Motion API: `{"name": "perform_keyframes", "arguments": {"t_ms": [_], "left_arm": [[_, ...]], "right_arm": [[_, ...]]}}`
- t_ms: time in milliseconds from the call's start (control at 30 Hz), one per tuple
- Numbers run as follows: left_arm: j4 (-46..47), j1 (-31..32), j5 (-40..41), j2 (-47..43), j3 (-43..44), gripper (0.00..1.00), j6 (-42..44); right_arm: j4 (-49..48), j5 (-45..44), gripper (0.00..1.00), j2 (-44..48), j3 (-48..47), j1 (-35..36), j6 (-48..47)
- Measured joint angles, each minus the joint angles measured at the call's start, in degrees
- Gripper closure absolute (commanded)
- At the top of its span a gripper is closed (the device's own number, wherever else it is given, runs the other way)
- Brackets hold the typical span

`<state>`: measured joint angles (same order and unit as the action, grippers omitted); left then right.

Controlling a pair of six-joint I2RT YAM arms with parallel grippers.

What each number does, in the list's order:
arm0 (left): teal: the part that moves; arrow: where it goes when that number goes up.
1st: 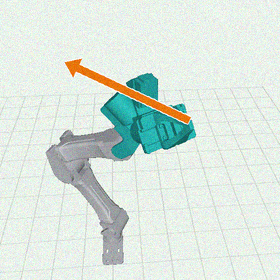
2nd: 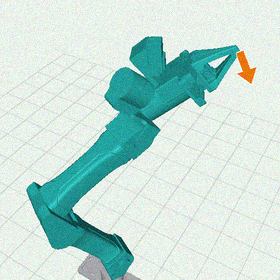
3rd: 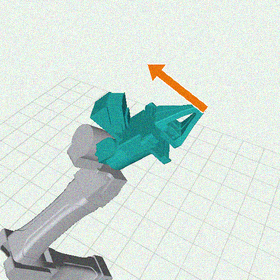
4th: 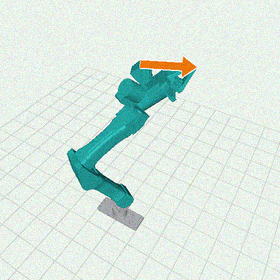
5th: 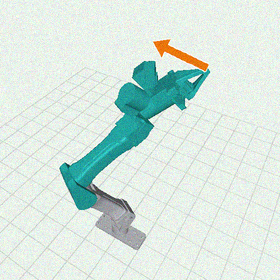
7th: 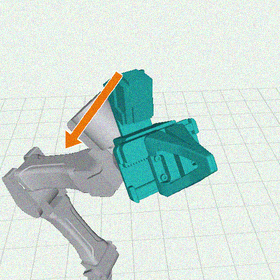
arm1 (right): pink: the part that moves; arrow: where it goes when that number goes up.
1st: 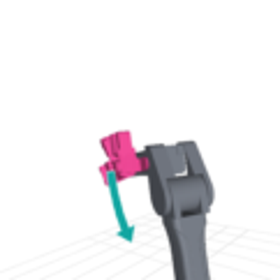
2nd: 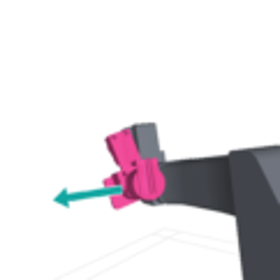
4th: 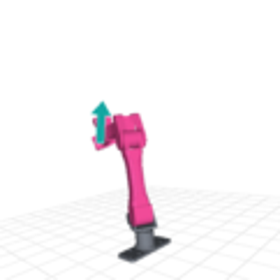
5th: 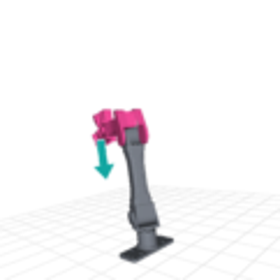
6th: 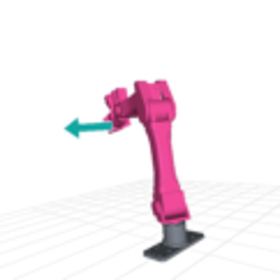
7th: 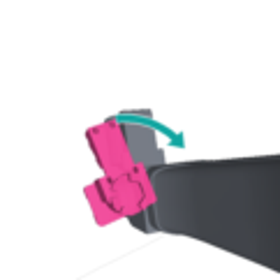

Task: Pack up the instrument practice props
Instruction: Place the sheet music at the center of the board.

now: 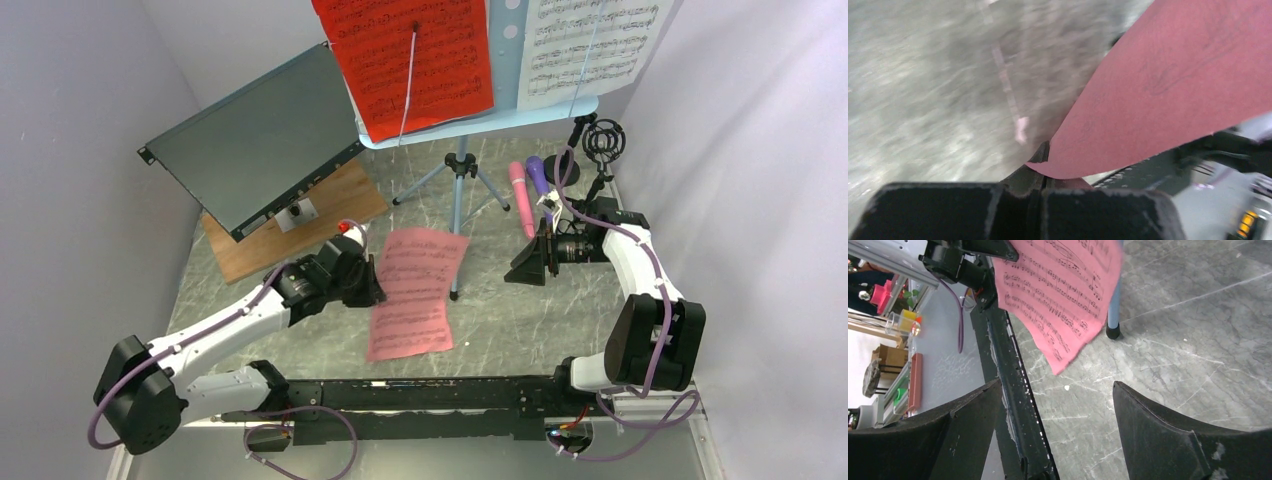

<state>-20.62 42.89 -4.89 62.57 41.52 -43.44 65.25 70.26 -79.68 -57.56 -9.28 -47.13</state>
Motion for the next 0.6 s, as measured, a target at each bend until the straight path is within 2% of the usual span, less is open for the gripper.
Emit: {"name": "perform_keyframes", "arguments": {"t_ms": [200,400,500,600], "left_arm": [[-12.35,-1.95,11.82,5.62,0.63,1.00,3.45],[-17.73,-4.33,23.82,12.57,2.69,0.99,4.94],[-19.39,-4.66,30.88,15.50,5.88,0.85,4.85],[-20.68,-4.83,36.37,18.25,9.03,0.50,5.01]], "right_arm": [[-0.02,-0.81,0.16,0.09,0.00,0.00,-0.02],[-0.24,-1.09,0.15,0.09,0.00,0.00,0.00],[-0.26,-1.27,0.15,0.11,0.00,0.00,-0.02],[-0.26,-1.27,0.15,0.11,0.00,0.00,-0.02]]}}
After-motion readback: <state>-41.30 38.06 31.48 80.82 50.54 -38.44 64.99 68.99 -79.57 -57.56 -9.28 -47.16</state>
